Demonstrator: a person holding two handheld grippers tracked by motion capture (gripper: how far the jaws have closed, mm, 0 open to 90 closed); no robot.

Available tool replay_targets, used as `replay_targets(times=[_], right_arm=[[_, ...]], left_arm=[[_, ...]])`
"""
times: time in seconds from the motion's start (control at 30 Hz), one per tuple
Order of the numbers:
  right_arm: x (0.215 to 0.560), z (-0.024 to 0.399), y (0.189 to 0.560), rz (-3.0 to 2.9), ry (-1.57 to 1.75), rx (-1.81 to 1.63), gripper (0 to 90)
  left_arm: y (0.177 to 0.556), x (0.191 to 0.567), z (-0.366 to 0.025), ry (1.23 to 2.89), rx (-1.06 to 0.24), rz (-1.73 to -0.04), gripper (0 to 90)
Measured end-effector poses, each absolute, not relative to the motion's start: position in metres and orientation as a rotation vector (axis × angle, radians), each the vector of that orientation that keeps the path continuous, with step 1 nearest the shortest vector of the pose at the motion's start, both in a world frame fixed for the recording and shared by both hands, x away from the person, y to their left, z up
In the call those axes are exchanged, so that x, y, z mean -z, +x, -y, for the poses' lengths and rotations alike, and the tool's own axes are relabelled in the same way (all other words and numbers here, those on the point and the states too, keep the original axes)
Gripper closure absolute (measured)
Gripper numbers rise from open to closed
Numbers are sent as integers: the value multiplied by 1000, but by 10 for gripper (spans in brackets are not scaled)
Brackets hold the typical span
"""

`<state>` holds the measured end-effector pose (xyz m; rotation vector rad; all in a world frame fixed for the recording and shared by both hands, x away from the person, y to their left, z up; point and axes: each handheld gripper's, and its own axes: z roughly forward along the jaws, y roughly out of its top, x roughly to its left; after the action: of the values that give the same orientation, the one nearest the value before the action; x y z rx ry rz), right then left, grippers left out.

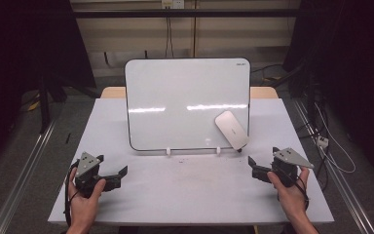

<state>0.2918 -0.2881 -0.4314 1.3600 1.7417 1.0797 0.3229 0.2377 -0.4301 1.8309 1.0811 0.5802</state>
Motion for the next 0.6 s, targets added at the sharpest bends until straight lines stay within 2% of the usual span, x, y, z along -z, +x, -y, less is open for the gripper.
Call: replay_targets(times=[0.6], right_arm=[[442, 288, 284, -1735, 1343, -1035, 78]], left_arm=[[321, 430, -238, 1828, -560, -1083, 51]])
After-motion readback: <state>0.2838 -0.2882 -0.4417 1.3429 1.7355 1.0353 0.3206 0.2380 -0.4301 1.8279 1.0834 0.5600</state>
